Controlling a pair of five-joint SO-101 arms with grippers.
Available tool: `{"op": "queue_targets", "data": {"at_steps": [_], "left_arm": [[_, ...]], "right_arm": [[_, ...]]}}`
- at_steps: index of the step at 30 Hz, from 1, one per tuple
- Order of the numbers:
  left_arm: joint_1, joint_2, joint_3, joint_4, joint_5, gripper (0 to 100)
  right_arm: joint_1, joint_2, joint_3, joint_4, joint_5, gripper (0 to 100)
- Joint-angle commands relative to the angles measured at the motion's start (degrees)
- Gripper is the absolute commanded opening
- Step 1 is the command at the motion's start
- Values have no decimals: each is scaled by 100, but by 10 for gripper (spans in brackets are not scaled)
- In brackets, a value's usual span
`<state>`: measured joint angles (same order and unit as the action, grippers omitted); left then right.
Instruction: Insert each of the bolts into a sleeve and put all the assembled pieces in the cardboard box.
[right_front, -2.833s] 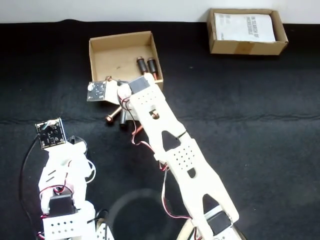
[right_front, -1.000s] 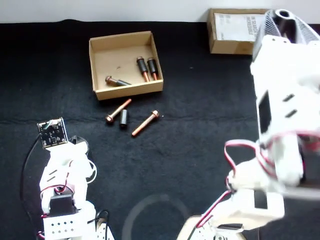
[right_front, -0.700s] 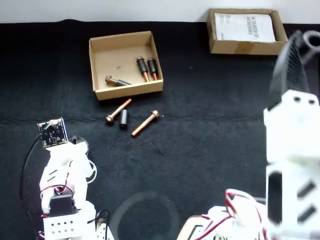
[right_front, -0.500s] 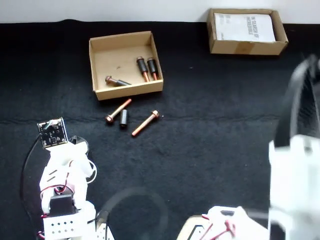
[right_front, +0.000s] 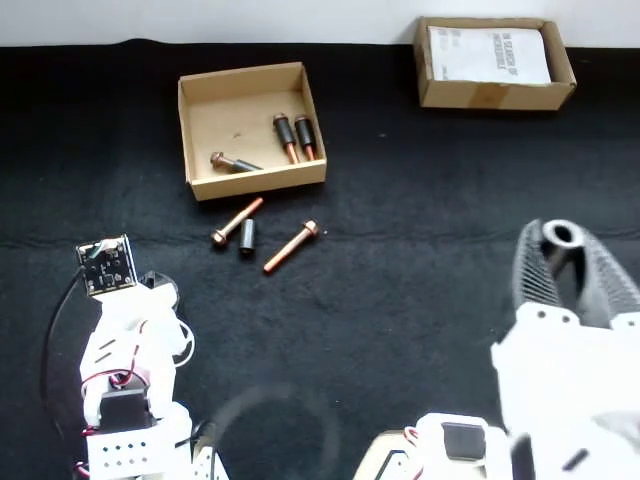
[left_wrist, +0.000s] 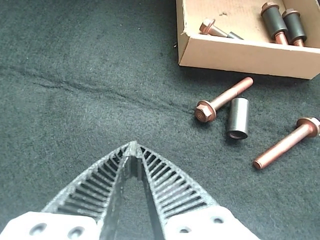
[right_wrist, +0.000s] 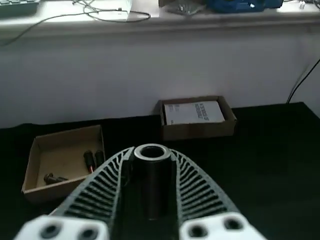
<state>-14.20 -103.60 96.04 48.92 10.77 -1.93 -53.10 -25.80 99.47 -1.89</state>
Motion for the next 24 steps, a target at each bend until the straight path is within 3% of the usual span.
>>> {"op": "queue_targets", "data": {"at_steps": [1, 8, 16, 24], "left_arm": [[57, -4, 110, 18, 18, 11], [57, -4, 110, 18, 18, 11], [57, -4, 110, 18, 18, 11], [66, 4, 110, 18, 26, 11]], "right_arm": [[31, -488, 1473, -497, -44, 8], [31, -1692, 4444, -2571, -9, 8], [31, -3327, 8013, -6158, 0, 8], [48, -5059, 11275, -9086, 0, 8]]}}
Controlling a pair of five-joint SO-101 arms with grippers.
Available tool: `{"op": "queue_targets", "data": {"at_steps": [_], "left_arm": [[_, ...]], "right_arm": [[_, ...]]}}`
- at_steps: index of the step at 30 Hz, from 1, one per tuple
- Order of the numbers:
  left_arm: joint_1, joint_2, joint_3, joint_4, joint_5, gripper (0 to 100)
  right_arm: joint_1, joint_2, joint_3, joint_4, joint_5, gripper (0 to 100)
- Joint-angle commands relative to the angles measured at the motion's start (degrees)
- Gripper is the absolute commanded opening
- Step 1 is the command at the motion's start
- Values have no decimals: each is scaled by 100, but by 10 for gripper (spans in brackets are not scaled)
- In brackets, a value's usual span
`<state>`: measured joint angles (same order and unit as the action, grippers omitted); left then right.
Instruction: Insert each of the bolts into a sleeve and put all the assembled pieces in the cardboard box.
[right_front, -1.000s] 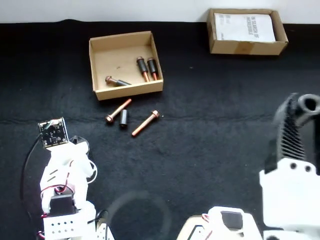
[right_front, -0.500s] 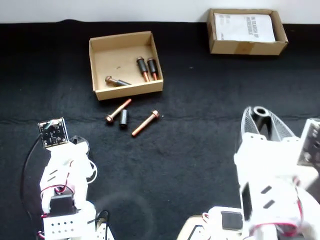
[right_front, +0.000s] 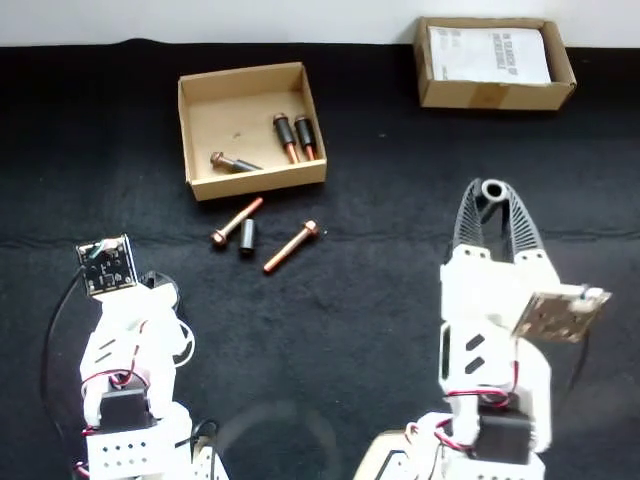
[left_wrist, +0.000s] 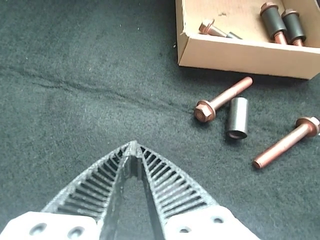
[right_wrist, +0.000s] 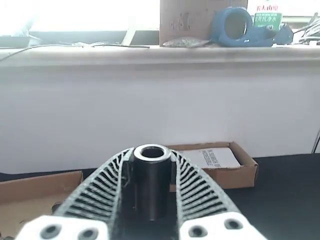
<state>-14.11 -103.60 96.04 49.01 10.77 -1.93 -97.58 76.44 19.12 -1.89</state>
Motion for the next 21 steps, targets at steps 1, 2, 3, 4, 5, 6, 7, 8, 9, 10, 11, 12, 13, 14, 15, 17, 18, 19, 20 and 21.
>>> {"op": "queue_targets", "data": {"at_steps": [1, 2, 3, 4, 5, 6, 7, 8, 9, 10, 11, 12, 13, 14, 15, 17, 18, 19, 20, 21], "left_arm": [[57, 4, 110, 9, 26, 11], [57, 4, 110, 9, 26, 11], [57, 4, 110, 9, 26, 10], [57, 4, 110, 9, 26, 10], [57, 4, 110, 9, 26, 10], [57, 4, 110, 9, 26, 10], [57, 4, 110, 9, 26, 10], [57, 4, 110, 0, 26, 10], [57, 4, 110, 0, 26, 10], [57, 4, 110, 0, 35, 10], [110, 4, 110, 0, 44, 10], [171, 4, 110, 9, 44, 10], [233, 4, 110, 53, 44, 10], [295, 4, 110, 105, 44, 10], [391, 4, 110, 114, 44, 10], [655, -4, 110, 97, 44, 10], [822, -4, 110, 88, 44, 10], [989, -4, 110, 88, 44, 10], [1156, -4, 110, 88, 44, 10], [1314, -4, 110, 79, 44, 9]], "right_arm": [[57, -752, 1376, -1332, 26, 8], [66, -796, 1657, -1552, 149, 8], [92, -760, 1815, -1745, 325, 8], [171, -734, 1938, -1930, 501, 8], [233, -716, 2035, -2105, 607, 8], [277, -716, 2114, -2290, 651, 8], [321, -716, 2220, -2431, 651, 8], [374, -716, 2352, -2563, 659, 8], [426, -716, 2475, -2668, 642, 8], [470, -716, 2607, -2756, 642, 8], [497, -690, 2686, -2774, 642, 8], [497, -655, 2747, -2738, 633, 8], [497, -655, 2747, -2607, 633, 8], [470, -699, 2747, -2466, 633, 8], [453, -699, 2747, -2352, 624, 8], [409, -673, 2747, -2079, 308, 8], [400, -673, 2747, -1895, 26, 8], [374, -690, 2747, -1675, -229, 8], [365, -699, 2747, -1437, -448, 8], [356, -699, 2747, -1235, -615, 8]]}}
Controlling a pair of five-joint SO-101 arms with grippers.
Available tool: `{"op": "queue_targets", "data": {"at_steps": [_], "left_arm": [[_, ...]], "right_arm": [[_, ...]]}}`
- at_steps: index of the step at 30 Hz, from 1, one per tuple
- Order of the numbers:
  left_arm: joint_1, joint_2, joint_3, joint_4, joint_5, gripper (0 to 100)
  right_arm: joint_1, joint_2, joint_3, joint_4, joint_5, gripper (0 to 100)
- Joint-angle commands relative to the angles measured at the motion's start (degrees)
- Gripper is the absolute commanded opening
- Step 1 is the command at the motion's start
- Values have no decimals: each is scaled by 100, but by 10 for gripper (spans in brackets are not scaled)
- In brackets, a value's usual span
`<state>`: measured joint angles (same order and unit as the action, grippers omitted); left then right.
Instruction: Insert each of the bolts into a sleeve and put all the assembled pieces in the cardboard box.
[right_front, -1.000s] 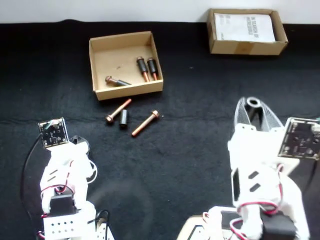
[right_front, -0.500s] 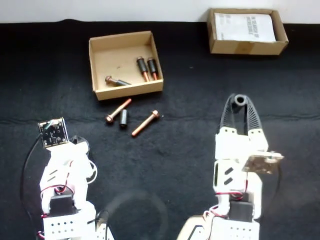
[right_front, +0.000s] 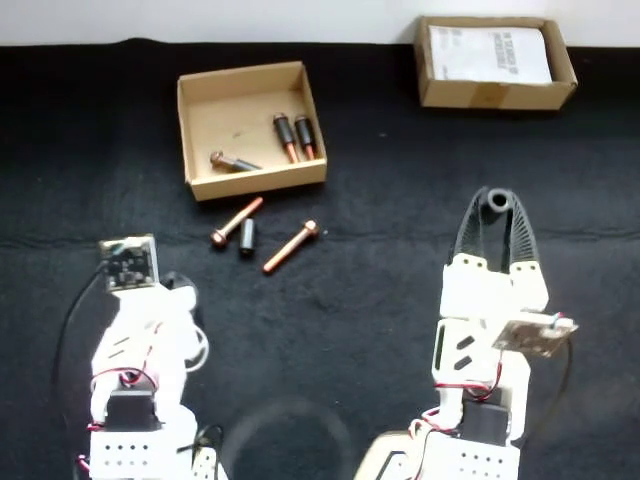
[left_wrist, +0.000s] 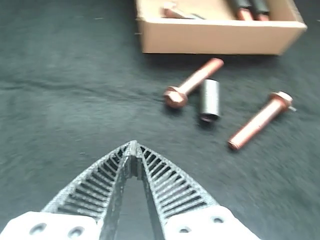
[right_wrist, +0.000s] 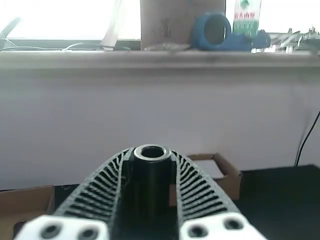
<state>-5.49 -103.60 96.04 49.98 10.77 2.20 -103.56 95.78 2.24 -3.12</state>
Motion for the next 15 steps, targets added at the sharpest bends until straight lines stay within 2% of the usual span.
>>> {"op": "queue_targets", "data": {"at_steps": [1, 3, 7, 10, 15], "left_arm": [[620, -4, 110, -18, 44, 9], [848, -13, 66, -53, 62, 9], [980, -4, 4, -818, 237, 9], [1147, 198, -338, -826, 387, 9], [1437, 1780, -1657, -791, 598, 9]], "right_arm": [[-101, -101, 813, 637, -624, 8], [-163, -110, 813, 1015, -818, 8], [-303, -110, 813, 1393, -985, 8], [-356, -110, 813, 1402, -976, 8], [-356, -110, 813, 1429, -976, 8]]}}
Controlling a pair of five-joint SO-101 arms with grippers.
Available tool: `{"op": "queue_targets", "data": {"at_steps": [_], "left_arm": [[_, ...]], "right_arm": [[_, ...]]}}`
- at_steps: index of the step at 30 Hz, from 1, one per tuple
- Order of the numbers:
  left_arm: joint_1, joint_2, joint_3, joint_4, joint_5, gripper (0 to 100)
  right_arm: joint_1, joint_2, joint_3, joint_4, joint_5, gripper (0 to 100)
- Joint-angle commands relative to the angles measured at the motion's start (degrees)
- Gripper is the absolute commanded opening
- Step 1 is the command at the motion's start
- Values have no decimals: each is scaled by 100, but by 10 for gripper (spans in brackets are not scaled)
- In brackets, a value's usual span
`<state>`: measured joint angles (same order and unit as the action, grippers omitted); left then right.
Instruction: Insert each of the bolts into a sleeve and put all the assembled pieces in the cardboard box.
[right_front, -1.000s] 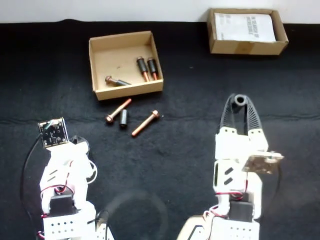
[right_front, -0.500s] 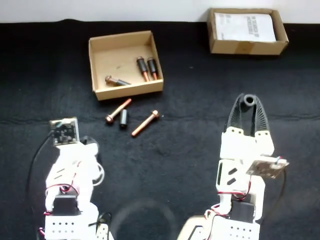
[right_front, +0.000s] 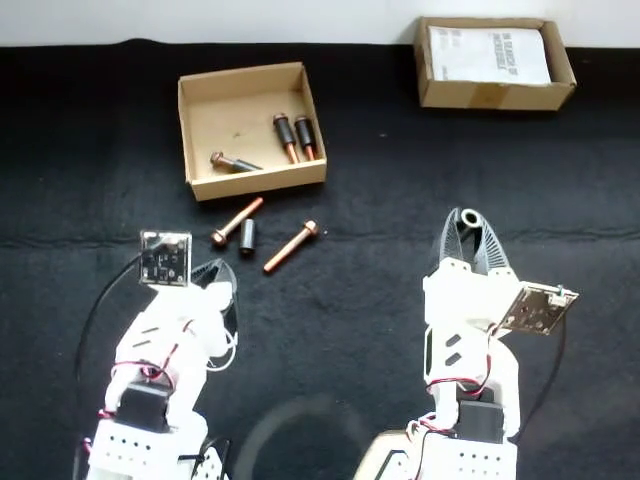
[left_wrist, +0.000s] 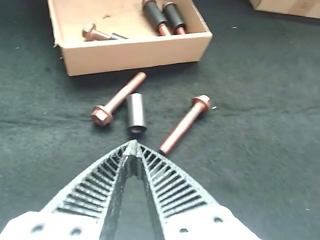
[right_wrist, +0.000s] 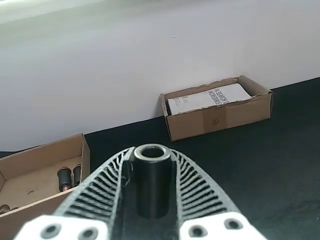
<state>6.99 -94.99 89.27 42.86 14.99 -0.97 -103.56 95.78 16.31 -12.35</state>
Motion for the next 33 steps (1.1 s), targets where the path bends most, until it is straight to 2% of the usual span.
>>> {"op": "queue_targets", "data": {"at_steps": [1, 5, 10, 16, 20, 26, 33], "left_arm": [[268, 1393, -1358, -79, 211, 9], [673, 3538, -3125, 316, 193, 10], [1270, 5824, -5297, 1820, 185, 10], [1569, 7556, -6651, 2857, 167, 10], [1622, 8075, -6791, 2866, 149, 10], [1622, 8382, -6818, 2840, -1064, 10], [1587, 8400, -6404, 1802, -1881, 9]], "right_arm": [[-40, -110, 813, 22, -53, 8], [-40, -110, 813, 22, -53, 8], [-48, -110, 813, 22, -141, 8], [-374, -110, 813, 259, -9, 8], [-989, -110, 813, 567, 281, 8], [-1464, -101, 813, 593, 738, 8], [-1490, -66, 813, 593, 1160, 8]]}}
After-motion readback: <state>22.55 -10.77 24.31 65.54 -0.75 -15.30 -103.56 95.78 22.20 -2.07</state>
